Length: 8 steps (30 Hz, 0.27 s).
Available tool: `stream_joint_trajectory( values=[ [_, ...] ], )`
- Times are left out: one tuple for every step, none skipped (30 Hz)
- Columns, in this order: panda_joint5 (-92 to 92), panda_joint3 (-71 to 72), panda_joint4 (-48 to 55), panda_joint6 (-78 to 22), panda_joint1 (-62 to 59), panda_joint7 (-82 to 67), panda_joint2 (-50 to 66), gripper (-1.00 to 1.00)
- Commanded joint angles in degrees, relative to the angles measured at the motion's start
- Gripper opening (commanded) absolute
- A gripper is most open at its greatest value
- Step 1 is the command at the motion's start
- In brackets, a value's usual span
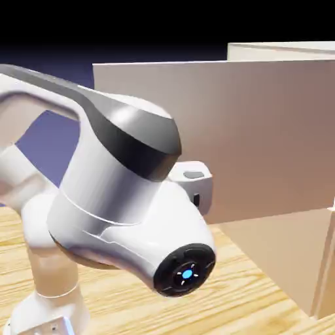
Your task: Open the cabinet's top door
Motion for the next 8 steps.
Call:
stream_joint_trajectory(
  values=[
    [-0.3, -1.8, 1.1, -0.5, 2.1, 0.0, 0.1, -1.00],
    [-0.6, -3.6, 2.2, -0.9, 4.2, 0.0, 0.0, -1.00],
    [-0.9, -5.3, 3.2, -1.3, 6.2, 0.2, -0.2, -1.00],
    [-1.3, -7.0, 4.3, -1.6, 8.3, 0.5, -0.5, -1.00],
    [-1.6, -8.6, 5.4, -2.0, 10.4, 0.8, -1.0, -1.00],
    [-2.0, -10.1, 6.5, -2.3, 12.5, 1.3, -1.6, -1.00],
    [-2.3, -11.6, 7.7, -2.6, 14.5, 1.8, -2.3, -1.00],
    [-2.7, -13.1, 8.9, -2.9, 16.6, 2.3, -3.0, -1.00]
  ],
)
